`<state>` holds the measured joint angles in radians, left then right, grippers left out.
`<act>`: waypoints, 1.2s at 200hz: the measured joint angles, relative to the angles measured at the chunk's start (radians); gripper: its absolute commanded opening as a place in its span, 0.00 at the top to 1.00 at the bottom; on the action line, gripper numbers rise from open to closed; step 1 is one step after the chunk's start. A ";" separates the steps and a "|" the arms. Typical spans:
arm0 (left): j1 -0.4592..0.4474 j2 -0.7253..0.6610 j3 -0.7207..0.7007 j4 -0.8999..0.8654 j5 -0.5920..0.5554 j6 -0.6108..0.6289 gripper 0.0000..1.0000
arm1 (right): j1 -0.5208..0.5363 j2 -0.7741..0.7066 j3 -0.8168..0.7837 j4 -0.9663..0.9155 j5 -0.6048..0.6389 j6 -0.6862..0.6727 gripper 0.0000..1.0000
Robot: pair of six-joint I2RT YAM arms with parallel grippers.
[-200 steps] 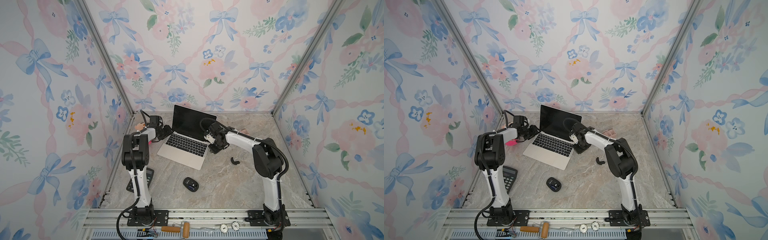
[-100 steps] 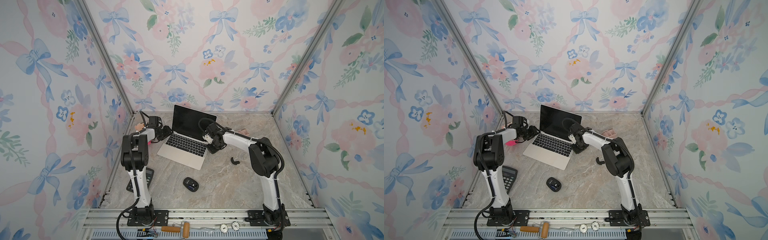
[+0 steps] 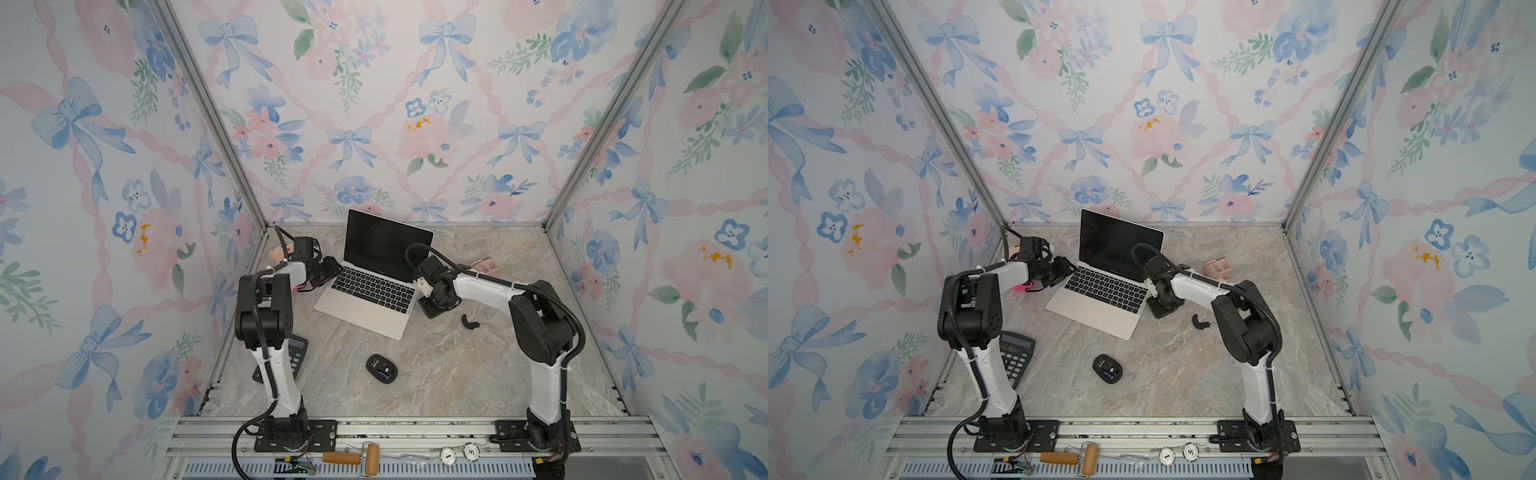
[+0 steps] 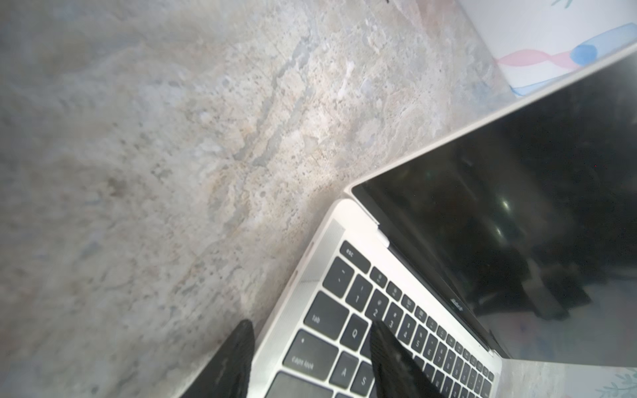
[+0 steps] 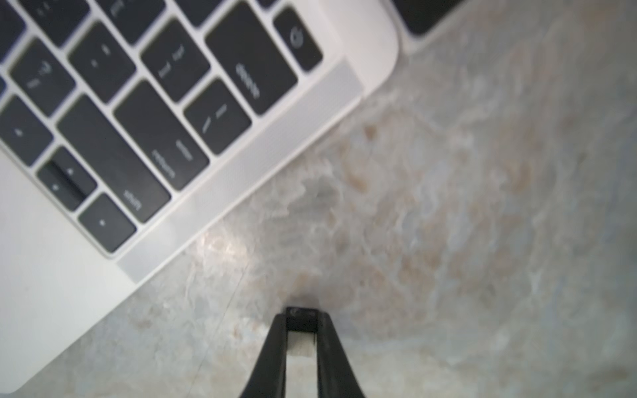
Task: Insert the wireless mouse receiver into the laptop
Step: Move the USB plug to the center of the board, then adjust the USB plug at the center of the board.
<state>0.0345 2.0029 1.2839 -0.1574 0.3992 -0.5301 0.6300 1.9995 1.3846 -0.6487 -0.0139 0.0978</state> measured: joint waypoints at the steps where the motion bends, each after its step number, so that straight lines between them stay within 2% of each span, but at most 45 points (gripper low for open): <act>1: 0.000 -0.004 -0.003 0.000 0.001 0.000 0.43 | 0.002 -0.005 -0.007 0.000 0.000 0.005 0.81; 42: -0.055 -0.118 -0.076 -0.042 0.013 0.011 0.43 | 0.068 -0.102 -0.144 0.018 -0.013 0.221 0.57; 71: -0.091 -0.196 -0.126 -0.056 0.009 0.023 0.43 | 0.105 -0.125 -0.172 0.037 -0.040 0.335 0.56; 109: -0.093 -0.277 -0.189 -0.059 -0.003 0.037 0.43 | 0.143 -0.142 -0.193 0.055 -0.085 0.423 0.56; 127: -0.093 -0.305 -0.223 -0.063 -0.010 0.042 0.43 | 0.158 -0.152 -0.202 0.053 -0.097 0.437 0.60; 156: -0.093 -0.329 -0.261 -0.064 -0.019 0.052 0.43 | 0.155 -0.182 -0.200 0.022 -0.095 0.420 0.77; 187: -0.093 -0.338 -0.278 -0.074 -0.022 0.059 0.43 | 0.096 -0.184 -0.167 -0.004 -0.114 0.362 0.90; 217: -0.093 -0.338 -0.285 -0.077 -0.023 0.060 0.43 | 0.033 -0.127 -0.092 -0.028 -0.140 0.311 0.95; 240: -0.093 -0.338 -0.285 -0.077 -0.023 0.060 0.43 | 0.025 -0.050 -0.026 -0.039 -0.153 0.274 0.97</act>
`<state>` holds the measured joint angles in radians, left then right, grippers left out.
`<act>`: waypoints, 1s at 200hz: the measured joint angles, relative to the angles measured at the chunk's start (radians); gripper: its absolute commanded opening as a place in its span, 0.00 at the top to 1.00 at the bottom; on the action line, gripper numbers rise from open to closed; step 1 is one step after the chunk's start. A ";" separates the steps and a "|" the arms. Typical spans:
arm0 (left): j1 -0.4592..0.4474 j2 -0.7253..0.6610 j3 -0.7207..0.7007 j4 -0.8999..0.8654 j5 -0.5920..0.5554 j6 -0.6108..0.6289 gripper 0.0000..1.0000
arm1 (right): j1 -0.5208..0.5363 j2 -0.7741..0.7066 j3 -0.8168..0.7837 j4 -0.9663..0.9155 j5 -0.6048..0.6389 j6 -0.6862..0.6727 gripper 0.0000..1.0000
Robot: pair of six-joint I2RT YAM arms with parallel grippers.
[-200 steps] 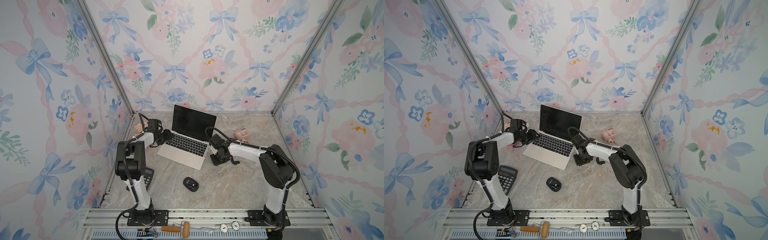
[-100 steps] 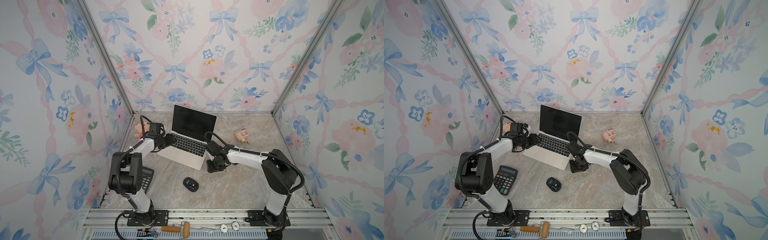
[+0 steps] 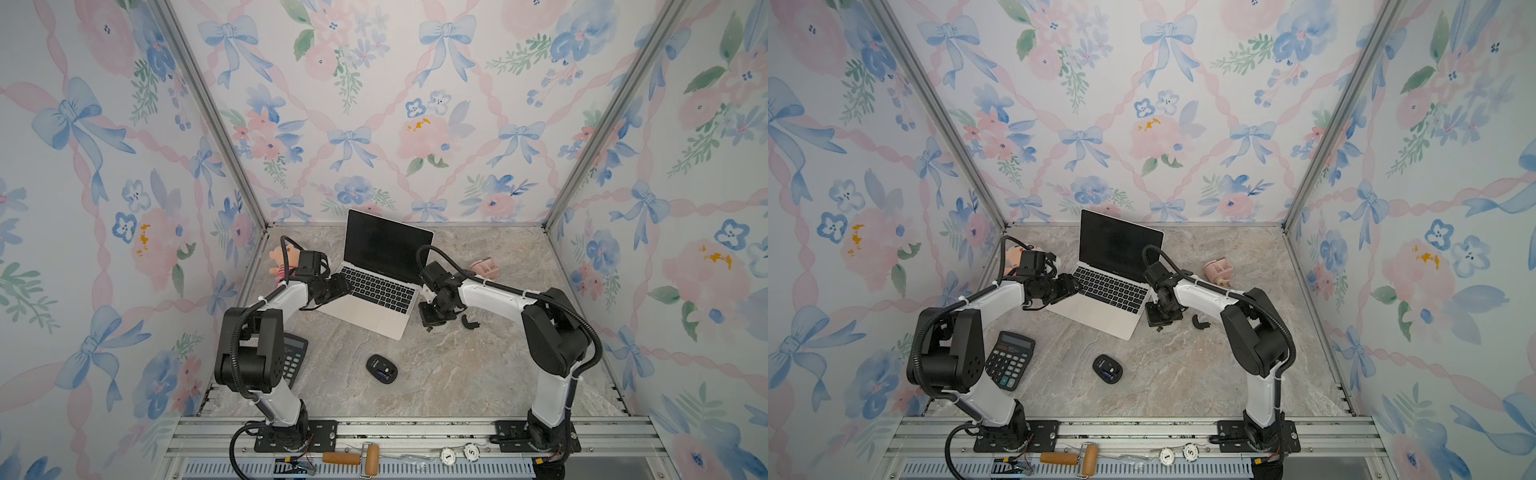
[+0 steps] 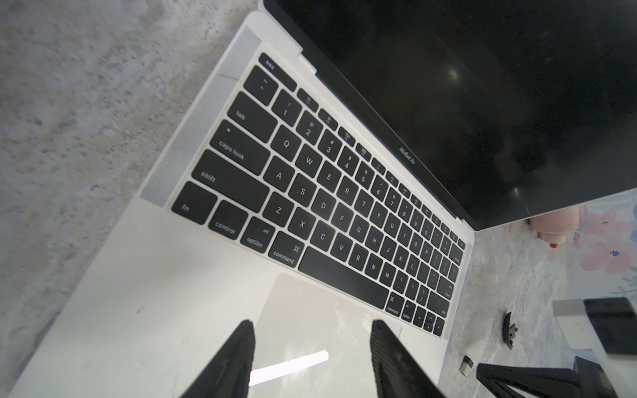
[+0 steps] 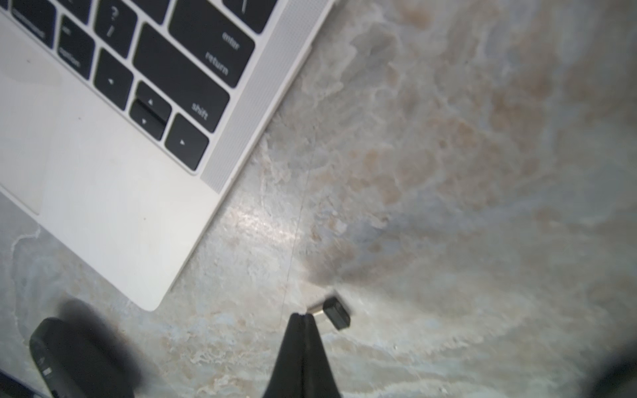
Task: Insert the wireless mouse receiver into the laptop
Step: Adjust the USB plug at the center of the board.
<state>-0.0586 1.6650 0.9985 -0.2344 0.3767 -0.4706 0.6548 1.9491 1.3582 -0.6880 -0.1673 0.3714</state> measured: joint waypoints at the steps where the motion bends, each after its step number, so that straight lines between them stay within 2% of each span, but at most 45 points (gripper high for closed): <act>1: 0.000 0.000 0.000 0.000 0.000 0.000 0.43 | 0.000 0.004 0.003 0.000 -0.002 -0.002 0.97; 25: 0.000 0.000 0.000 0.000 0.001 0.000 0.43 | 0.000 0.070 0.052 -0.018 -0.010 -0.029 0.99; 70: 0.000 0.000 0.000 0.000 0.003 0.005 0.43 | -0.009 0.080 0.064 -0.020 -0.002 -0.055 1.00; 150: 0.000 0.000 0.008 0.000 0.006 0.008 0.43 | -0.041 -0.015 -0.075 0.008 0.005 -0.054 0.99; 200: 0.000 0.000 0.008 0.000 0.006 0.016 0.43 | -0.036 -0.040 -0.105 0.005 0.022 -0.022 0.96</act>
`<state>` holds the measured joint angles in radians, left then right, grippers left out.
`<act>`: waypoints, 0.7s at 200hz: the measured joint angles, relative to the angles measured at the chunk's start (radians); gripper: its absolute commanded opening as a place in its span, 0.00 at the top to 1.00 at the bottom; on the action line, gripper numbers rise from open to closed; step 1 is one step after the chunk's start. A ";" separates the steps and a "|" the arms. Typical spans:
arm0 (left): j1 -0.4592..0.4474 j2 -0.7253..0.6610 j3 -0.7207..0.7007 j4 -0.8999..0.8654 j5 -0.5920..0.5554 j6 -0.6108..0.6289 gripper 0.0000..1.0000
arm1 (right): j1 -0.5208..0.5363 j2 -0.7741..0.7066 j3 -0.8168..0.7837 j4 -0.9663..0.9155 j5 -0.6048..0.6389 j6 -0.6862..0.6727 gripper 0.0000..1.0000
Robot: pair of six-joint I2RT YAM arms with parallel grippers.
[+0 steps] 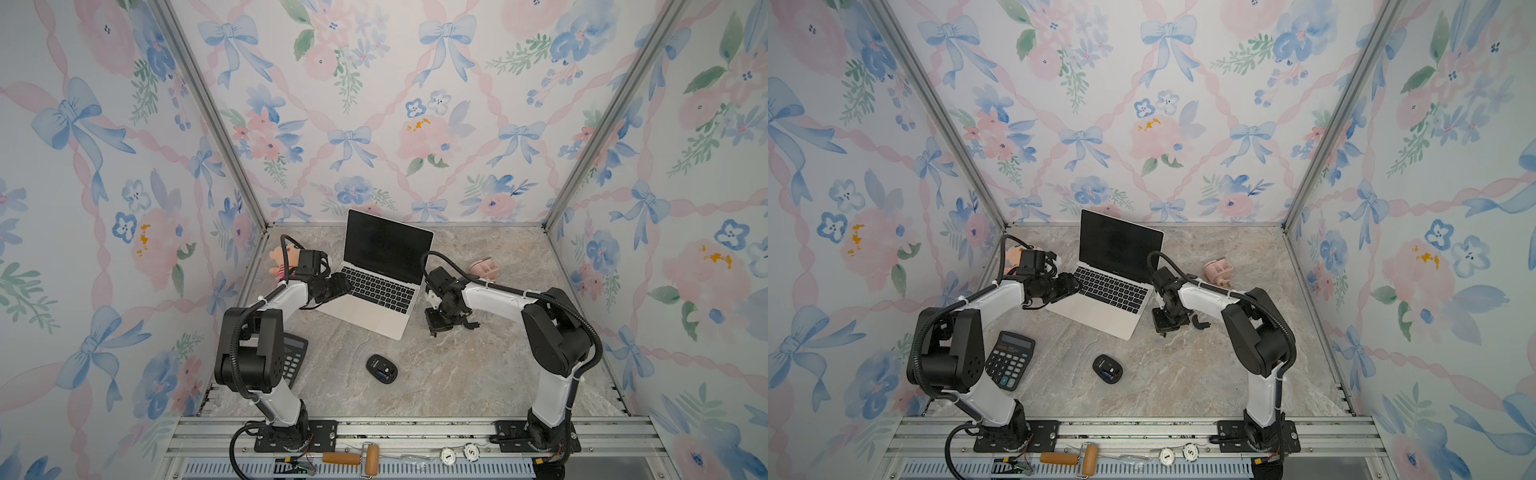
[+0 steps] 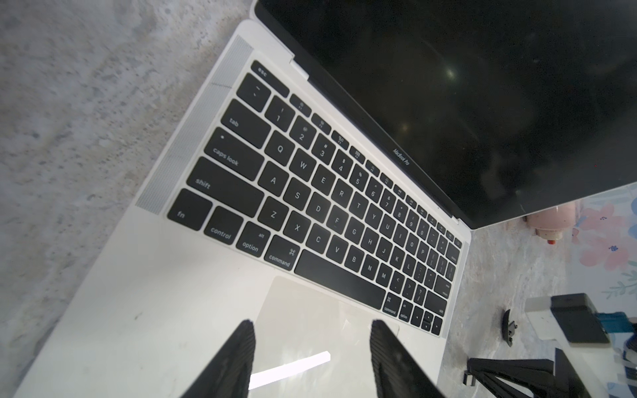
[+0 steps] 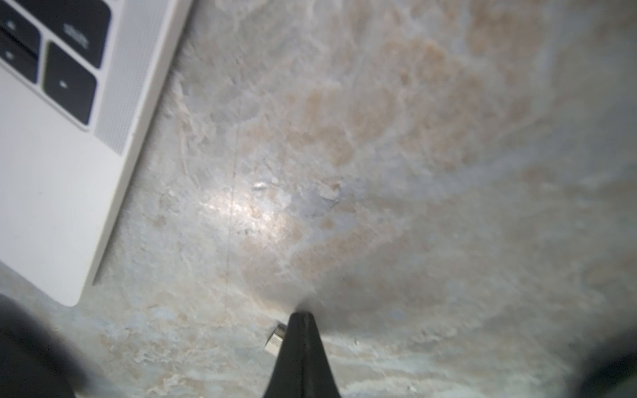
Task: Insert the wireless mouse receiver into the laptop
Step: Adjust the USB plug at the center of the board.
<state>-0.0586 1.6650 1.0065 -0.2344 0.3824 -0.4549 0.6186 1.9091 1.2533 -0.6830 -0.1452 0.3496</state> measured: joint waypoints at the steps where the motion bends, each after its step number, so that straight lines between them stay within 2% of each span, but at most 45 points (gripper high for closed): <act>1: 0.000 0.000 0.000 0.000 0.000 0.000 0.43 | 0.000 0.000 0.000 0.000 0.000 0.001 0.96; 35: 0.000 0.000 0.000 0.000 0.000 0.003 0.43 | 0.005 -0.002 0.018 -0.051 0.023 0.005 0.92; 53: 0.000 -0.007 0.000 0.000 0.000 0.003 0.43 | 0.005 -0.008 0.045 -0.079 0.026 -0.037 0.92; 69: 0.000 -0.022 0.000 0.000 0.002 0.003 0.43 | 0.007 -0.024 0.063 -0.093 0.035 -0.122 0.92; 97: 0.000 -0.041 0.000 0.000 0.011 0.007 0.43 | 0.037 -0.066 0.064 -0.121 0.105 -0.297 0.79; 140: 0.001 -0.043 0.000 0.000 0.025 0.010 0.42 | 0.129 -0.071 0.034 -0.126 0.182 -0.516 0.66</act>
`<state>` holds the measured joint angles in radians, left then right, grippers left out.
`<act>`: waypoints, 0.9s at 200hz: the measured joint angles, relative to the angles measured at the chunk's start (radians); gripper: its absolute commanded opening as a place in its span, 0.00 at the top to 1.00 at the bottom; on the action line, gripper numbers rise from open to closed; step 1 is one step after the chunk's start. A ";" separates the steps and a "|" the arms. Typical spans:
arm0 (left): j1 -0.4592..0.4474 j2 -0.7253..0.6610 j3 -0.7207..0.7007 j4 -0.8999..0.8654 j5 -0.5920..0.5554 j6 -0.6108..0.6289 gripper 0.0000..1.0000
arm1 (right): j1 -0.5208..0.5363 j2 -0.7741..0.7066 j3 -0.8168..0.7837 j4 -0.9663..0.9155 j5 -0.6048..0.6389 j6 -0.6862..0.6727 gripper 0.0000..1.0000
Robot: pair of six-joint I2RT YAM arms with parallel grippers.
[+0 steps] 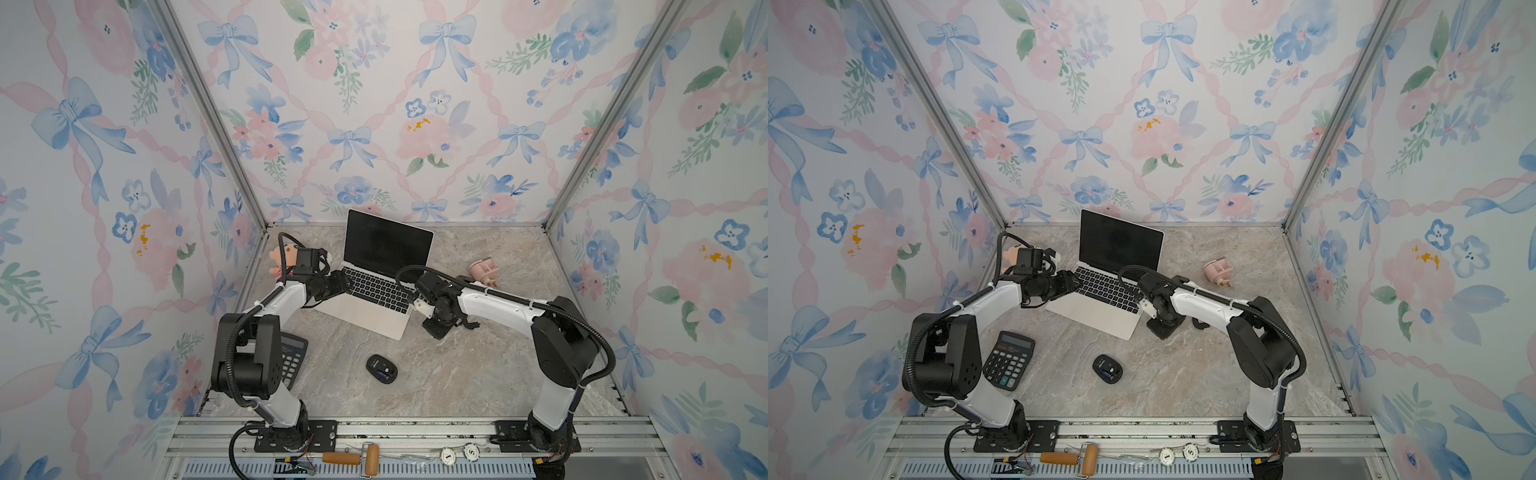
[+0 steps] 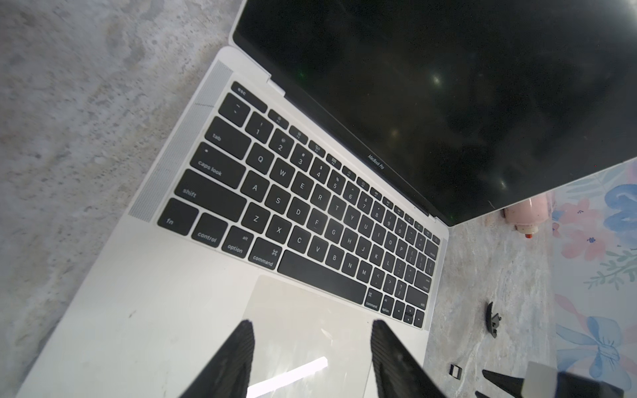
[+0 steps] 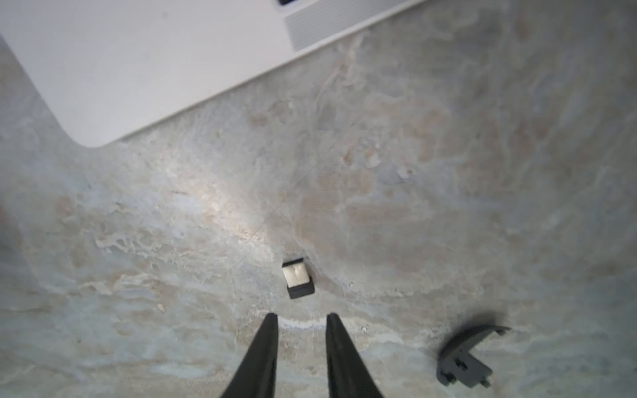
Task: Insert the wireless mouse receiver into the laptop
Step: Adjust the USB plug at the center of the board, then pick up the USB plug at the center of the board.
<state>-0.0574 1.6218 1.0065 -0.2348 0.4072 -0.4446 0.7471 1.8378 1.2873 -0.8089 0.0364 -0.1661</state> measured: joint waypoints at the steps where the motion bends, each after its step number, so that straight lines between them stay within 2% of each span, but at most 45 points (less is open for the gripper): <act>1: 0.000 0.000 0.000 0.000 0.001 0.000 0.42 | 0.001 0.000 0.000 0.000 0.000 0.000 0.66; 27: 0.000 0.000 0.000 0.000 0.003 0.003 0.42 | -0.003 0.000 -0.011 0.006 0.002 -0.066 0.61; 62: 0.000 0.000 0.000 0.000 0.005 0.008 0.42 | -0.026 0.004 -0.010 0.008 0.002 -0.108 0.59; 180: 0.000 0.000 0.000 0.000 0.005 0.016 0.42 | -0.032 0.080 -0.003 0.008 -0.003 -0.141 0.66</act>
<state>-0.0574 1.6218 1.0065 -0.2352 0.4118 -0.4286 0.7151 1.9179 1.2846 -0.8005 0.0338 -0.3073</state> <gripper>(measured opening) 0.577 0.350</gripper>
